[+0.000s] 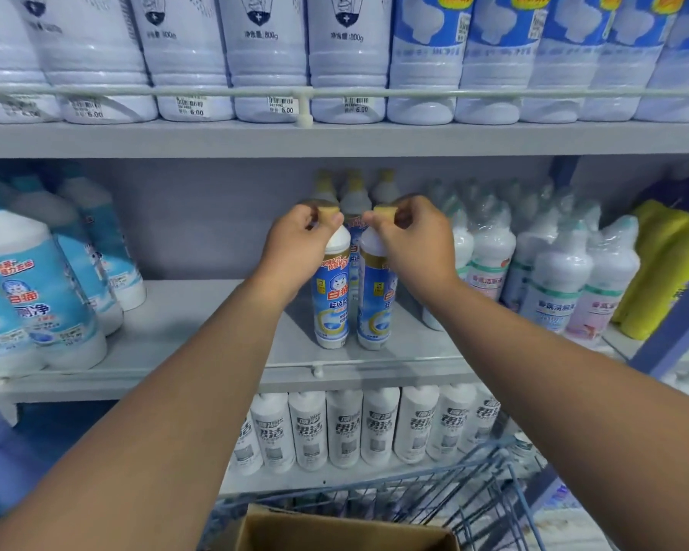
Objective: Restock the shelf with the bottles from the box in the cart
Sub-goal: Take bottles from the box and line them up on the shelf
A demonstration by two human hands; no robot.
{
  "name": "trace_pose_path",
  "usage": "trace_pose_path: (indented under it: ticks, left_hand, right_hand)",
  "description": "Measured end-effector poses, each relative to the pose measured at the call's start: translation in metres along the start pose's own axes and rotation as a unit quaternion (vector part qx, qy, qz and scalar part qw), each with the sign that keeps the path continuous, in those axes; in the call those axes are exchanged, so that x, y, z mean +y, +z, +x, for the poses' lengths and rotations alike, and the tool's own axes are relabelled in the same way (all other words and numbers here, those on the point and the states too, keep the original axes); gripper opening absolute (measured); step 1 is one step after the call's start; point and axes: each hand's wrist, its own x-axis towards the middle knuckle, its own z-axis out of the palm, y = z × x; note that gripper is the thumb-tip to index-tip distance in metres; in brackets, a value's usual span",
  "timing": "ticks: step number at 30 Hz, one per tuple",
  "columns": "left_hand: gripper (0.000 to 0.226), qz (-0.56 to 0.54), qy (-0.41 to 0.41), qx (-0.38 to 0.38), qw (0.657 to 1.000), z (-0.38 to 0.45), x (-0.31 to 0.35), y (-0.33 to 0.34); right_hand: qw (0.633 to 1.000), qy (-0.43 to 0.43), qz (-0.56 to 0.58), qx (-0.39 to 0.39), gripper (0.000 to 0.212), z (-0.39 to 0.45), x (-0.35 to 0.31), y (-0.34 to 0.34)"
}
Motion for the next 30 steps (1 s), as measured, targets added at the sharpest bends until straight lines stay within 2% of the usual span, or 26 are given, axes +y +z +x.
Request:
trace_pose_path:
  ticks: [8, 15, 18, 20, 25, 27, 30]
  left_hand:
    - [0.011, -0.001, 0.001, -0.008, 1.0, 0.004, -0.009, 0.006]
    - [0.02, 0.069, 0.004, 0.014, 0.998, -0.012, -0.027, 0.009]
    - [0.036, 0.046, -0.019, -0.011, 0.999, -0.03, -0.053, 0.012]
    - [0.047, 0.071, -0.041, -0.024, 0.996, -0.04, -0.076, 0.014]
    - [0.064, 0.159, -0.06, -0.031, 0.985, -0.053, -0.119, 0.015]
    - [0.063, 0.177, -0.063, -0.024, 0.982, -0.054, -0.126, 0.015]
    - [0.058, 0.176, -0.061, -0.022, 0.982, -0.052, -0.131, 0.014]
  right_hand:
    - [1.0, 0.02, -0.014, 0.014, 0.043, 0.009, 0.017, 0.013]
    - [0.989, 0.054, 0.084, -0.114, 0.05, -0.037, 0.073, 0.019]
    - [0.98, 0.057, 0.084, -0.171, 0.055, -0.059, 0.096, 0.025]
    - [0.977, 0.065, 0.09, -0.185, 0.058, -0.066, 0.102, 0.028]
    - [0.977, 0.062, 0.072, -0.188, 0.053, -0.068, 0.113, 0.039]
    - [0.982, 0.065, 0.044, -0.17, 0.048, -0.068, 0.114, 0.046]
    - [0.99, 0.056, -0.019, -0.13, 0.055, -0.068, 0.117, 0.054]
